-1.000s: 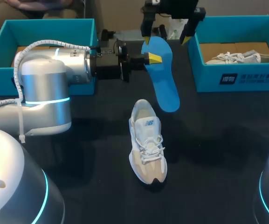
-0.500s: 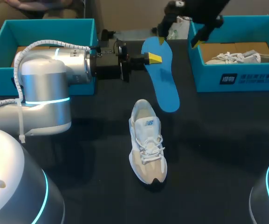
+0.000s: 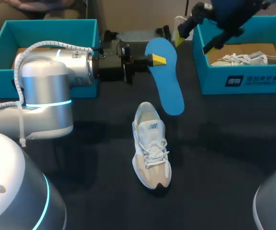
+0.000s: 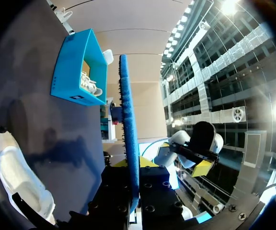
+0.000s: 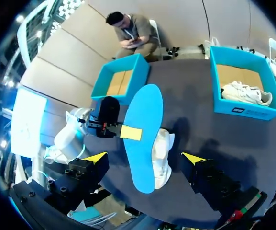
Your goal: Take the shoe out of the shoebox, open the shoe tongue, remove and reinsert the insole, then place the shoe into the shoebox
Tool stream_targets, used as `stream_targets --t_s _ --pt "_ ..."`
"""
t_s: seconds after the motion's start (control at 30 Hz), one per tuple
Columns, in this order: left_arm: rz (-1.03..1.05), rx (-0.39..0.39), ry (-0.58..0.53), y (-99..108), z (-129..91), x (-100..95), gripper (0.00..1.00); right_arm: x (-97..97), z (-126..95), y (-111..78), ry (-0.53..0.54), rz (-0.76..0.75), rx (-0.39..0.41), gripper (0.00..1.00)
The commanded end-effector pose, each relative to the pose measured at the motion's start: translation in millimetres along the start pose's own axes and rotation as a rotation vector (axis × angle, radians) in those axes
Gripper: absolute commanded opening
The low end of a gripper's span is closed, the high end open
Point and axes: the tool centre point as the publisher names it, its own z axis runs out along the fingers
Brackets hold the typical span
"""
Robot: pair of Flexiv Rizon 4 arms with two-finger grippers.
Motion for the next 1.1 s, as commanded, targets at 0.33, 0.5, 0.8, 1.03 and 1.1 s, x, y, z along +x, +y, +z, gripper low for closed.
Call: stream_targets --t_s 0.33,0.5,0.8,1.03,1.1 --pt "0.000 0.000 0.000 -0.6 0.7 -0.3 0.00 -26.8 10.6 -12.2 0.369 0.015 -0.050 1.00" --pt "0.000 0.000 0.000 -0.6 0.7 -0.3 0.00 -33.4 16.6 -13.6 0.454 0.022 -0.053 1.00" --pt "0.000 0.000 0.000 -0.6 0.7 -0.3 0.00 -39.3 25.7 -14.7 0.558 0.032 -0.053 1.00" --pt "0.000 0.000 0.000 -0.6 0.7 -0.3 0.00 -46.1 30.9 -15.0 0.644 0.048 -0.058 1.00" --pt "0.000 0.000 0.000 -0.6 0.7 -0.3 0.00 -48.5 31.8 -14.9 0.654 0.053 -0.057 1.00"
